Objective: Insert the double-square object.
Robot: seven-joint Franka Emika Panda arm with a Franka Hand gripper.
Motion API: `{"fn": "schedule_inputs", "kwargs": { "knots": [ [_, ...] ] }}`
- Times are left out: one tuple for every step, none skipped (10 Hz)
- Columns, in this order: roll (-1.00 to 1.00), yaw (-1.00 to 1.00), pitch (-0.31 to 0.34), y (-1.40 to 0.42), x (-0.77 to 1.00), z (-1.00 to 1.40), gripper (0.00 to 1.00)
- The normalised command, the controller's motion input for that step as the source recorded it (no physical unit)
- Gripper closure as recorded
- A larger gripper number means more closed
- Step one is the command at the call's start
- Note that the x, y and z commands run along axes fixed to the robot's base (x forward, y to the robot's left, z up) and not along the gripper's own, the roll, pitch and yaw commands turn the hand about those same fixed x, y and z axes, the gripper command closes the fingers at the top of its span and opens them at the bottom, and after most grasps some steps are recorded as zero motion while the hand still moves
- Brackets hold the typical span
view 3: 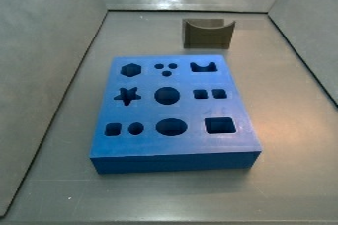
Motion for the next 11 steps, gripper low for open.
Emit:
{"fn": "schedule_inputs", "kwargs": {
  "knots": [
    [0.00, -0.85, -0.010, 0.00, 0.33, -0.56, 1.00],
    [0.00, -0.85, 0.000, 0.00, 0.33, -0.60, 1.00],
    [-0.03, -0.90, -0.010, 0.00, 0.16, -0.53, 1.00],
    [-0.06, -0.87, -0.011, -0.01, 0.14, -0.47, 1.00],
    [-0.07, -0.83, -0.006, -0.02, 0.17, -0.43, 1.00],
    [-0.08, -0.83, -0.010, -0.02, 0.17, -0.43, 1.00],
    [-0.07, -0.94, -0.030, -0.01, 0.01, -0.41, 1.00],
    [-0.06, -1.00, -0.039, 0.00, 0.00, -0.41, 1.00],
    [-0.05, -1.00, -0.040, 0.00, 0.00, -0.45, 1.00],
    [-0.05, -1.00, -0.041, 0.00, 0.00, -0.45, 1.00],
    [-0.05, -1.00, -0.037, 0.00, 0.00, -0.45, 1.00]
  ]
}}
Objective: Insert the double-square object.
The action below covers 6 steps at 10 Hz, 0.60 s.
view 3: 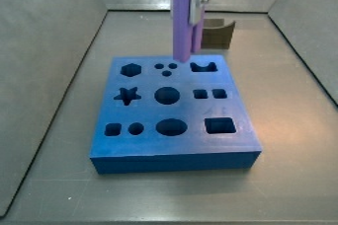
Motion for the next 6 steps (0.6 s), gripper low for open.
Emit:
{"fn": "schedule_inputs", "kwargs": {
  "knots": [
    [-0.05, -1.00, -0.036, 0.00, 0.00, -0.45, 1.00],
    [-0.05, -1.00, -0.036, 0.00, 0.00, -0.45, 1.00],
    [-0.05, -1.00, -0.039, 0.00, 0.00, -0.45, 1.00],
    [-0.05, -0.95, -0.024, 0.00, 0.03, -0.49, 1.00],
    [-0.04, -0.96, -0.026, 0.00, 0.01, -0.49, 1.00],
    [-0.06, -0.93, -0.009, -0.01, 0.04, -0.43, 1.00]
  ]
}}
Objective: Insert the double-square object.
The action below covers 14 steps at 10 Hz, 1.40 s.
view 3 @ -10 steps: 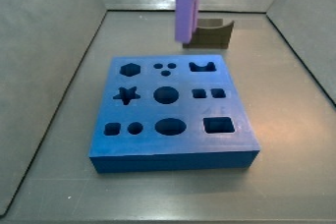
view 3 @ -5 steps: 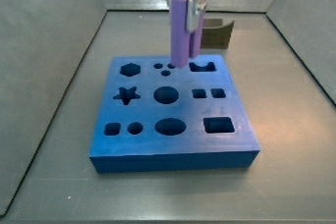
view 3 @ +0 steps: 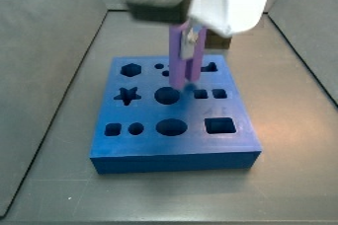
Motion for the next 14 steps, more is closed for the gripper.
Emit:
{"fn": "schedule_inputs", "kwargs": {
  "knots": [
    [-0.08, -0.83, 0.000, -0.03, 0.20, -0.35, 1.00],
    [-0.08, -0.79, 0.000, -0.03, 0.29, -0.34, 1.00],
    [-0.07, -0.78, 0.000, -0.03, 0.33, -0.35, 1.00],
    [-0.05, -0.79, 0.000, -0.02, 0.34, -0.40, 1.00],
    [-0.04, -0.79, 0.000, -0.01, 0.35, -0.42, 1.00],
    [-0.03, -0.78, 0.000, -0.01, 0.35, -0.43, 1.00],
    [-0.02, -0.80, 0.000, 0.00, 0.33, -0.45, 1.00],
    [-0.01, -0.80, 0.000, 0.00, 0.33, -0.48, 1.00],
    [0.09, -0.71, 0.059, -0.06, 0.22, -0.42, 1.00],
    [0.30, -0.50, 0.150, -0.18, 0.15, -0.32, 1.00],
    [0.36, -0.36, 0.156, -0.29, 0.20, -0.18, 1.00],
    [0.08, -0.06, 0.083, 0.00, 0.00, -0.09, 1.00],
    [0.03, 0.00, 0.000, 0.00, 0.00, -0.04, 1.00],
    [0.11, 0.26, 0.019, 0.00, 0.00, -0.19, 1.00]
  ]
}}
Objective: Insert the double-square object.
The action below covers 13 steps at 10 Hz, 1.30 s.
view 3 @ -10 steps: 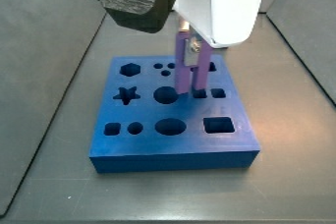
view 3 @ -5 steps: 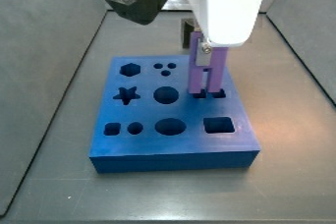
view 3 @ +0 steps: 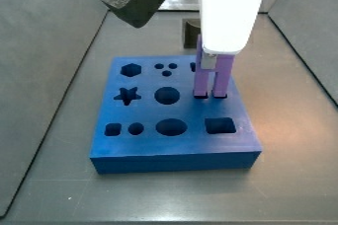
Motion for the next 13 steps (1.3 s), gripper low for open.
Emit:
{"fn": "schedule_inputs", "kwargs": {
  "knots": [
    [0.17, 0.41, 0.003, -0.08, 0.00, -0.25, 1.00],
    [0.18, 0.40, 0.013, -0.14, 0.00, -0.26, 1.00],
    [0.17, 0.36, 0.034, -0.14, 0.01, -0.24, 1.00],
    [0.13, 0.26, 0.043, -0.18, 0.02, -0.25, 1.00],
    [0.04, 0.16, 0.031, -0.13, 0.01, -0.27, 1.00],
    [0.00, 0.00, 0.066, 0.00, 0.19, -0.46, 1.00],
    [0.05, 0.00, 0.111, 0.00, 0.27, -0.53, 1.00],
    [0.05, 0.00, 0.109, 0.00, 0.27, -0.51, 1.00],
    [0.06, 0.00, 0.091, 0.00, 0.19, -0.47, 1.00],
    [0.05, 0.00, 0.069, 0.00, 0.09, -0.46, 1.00],
    [0.05, 0.00, 0.049, 0.00, 0.00, -0.45, 1.00],
    [0.03, -0.01, 0.031, 0.06, -0.11, -0.41, 1.00],
    [0.03, 0.00, 0.014, 0.05, -0.20, -0.38, 1.00]
  ]
}}
